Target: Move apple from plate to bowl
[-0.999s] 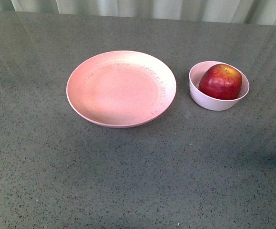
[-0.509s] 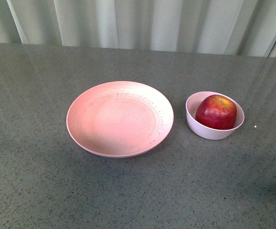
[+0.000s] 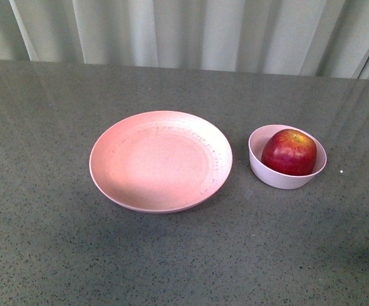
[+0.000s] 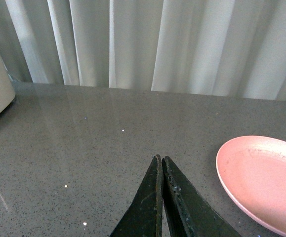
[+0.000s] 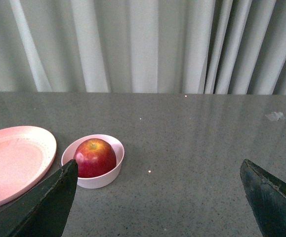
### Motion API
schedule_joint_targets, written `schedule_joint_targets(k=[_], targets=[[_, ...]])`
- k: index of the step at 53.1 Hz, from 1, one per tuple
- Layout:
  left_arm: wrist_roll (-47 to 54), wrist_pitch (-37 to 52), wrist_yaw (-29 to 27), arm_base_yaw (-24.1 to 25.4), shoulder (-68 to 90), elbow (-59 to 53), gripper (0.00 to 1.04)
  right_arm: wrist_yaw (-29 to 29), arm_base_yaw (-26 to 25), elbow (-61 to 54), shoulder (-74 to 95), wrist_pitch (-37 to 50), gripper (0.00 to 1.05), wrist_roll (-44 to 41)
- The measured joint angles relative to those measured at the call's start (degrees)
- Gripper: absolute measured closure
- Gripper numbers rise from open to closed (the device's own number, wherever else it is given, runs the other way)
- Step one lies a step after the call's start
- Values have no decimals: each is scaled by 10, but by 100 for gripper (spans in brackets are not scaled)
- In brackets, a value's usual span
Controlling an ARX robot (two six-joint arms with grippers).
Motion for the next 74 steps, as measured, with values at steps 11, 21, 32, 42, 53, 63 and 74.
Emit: schedule_joint_targets(k=[11, 21, 32, 42, 53, 63, 74], targets=[[0, -66, 0, 0, -74, 0, 103, 0, 0, 0, 0, 0, 9, 0], [0, -119, 0, 0, -130, 0, 103, 0, 0, 0, 0, 0, 9, 0], [0, -176, 0, 0, -189, 0, 103, 0, 0, 0, 0, 0, 9, 0], [0, -222, 0, 0, -235, 0, 103, 0, 0, 0, 0, 0, 9, 0], [0, -259, 0, 0, -273, 0, 103, 0, 0, 0, 0, 0, 9, 0], [0, -349, 0, 0, -342, 0, 103, 0, 0, 0, 0, 0, 9, 0], [0, -374, 0, 1, -378, 0, 103, 0, 0, 0, 0, 0, 9, 0]])
